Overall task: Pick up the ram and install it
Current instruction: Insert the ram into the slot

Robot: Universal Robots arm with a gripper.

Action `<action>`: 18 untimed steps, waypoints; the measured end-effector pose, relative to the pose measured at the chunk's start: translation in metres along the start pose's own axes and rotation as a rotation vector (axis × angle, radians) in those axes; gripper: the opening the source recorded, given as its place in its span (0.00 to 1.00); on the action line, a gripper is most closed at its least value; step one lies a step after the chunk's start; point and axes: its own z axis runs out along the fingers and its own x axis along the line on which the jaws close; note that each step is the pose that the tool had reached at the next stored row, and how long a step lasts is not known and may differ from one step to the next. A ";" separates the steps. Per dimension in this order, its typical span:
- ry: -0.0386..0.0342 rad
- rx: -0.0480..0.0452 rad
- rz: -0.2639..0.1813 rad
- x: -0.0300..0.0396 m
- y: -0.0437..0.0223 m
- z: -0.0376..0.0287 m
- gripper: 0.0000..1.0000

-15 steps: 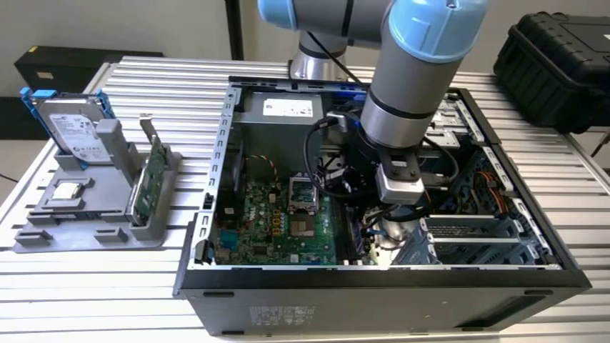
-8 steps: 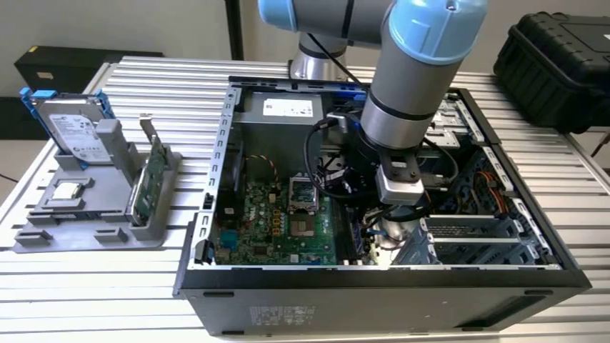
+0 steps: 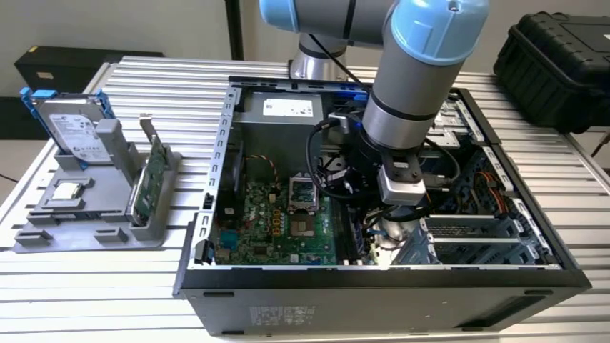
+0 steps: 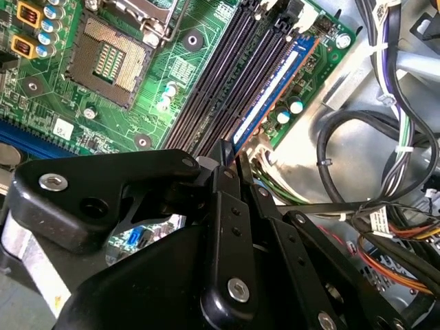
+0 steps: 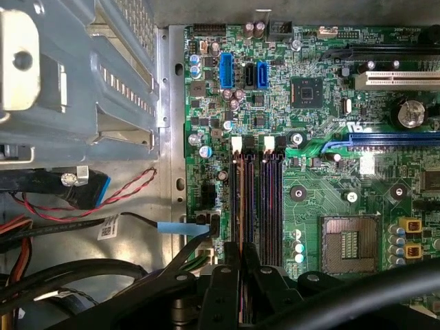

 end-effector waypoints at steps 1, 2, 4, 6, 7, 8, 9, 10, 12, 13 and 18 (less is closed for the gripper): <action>0.0000 0.0001 0.000 0.0000 0.0001 0.0001 0.00; 0.0000 0.0001 0.000 0.0001 0.0002 0.0003 0.00; -0.0001 -0.0002 0.000 0.0001 0.0007 0.0003 0.00; -0.0004 -0.0001 0.000 0.0002 0.0009 0.0003 0.00; -0.0006 -0.0002 0.000 0.0002 0.0011 0.0003 0.00; -0.0008 -0.0001 0.000 0.0002 0.0011 0.0003 0.00; -0.0008 -0.0001 -0.001 0.0002 0.0012 0.0003 0.00; -0.0007 -0.0001 -0.001 0.0002 0.0012 0.0003 0.00; -0.0008 -0.0001 -0.002 0.0002 0.0013 0.0003 0.00; -0.0008 -0.0002 -0.003 0.0002 0.0014 0.0003 0.00; -0.0007 0.0001 -0.006 0.0002 0.0020 0.0000 0.00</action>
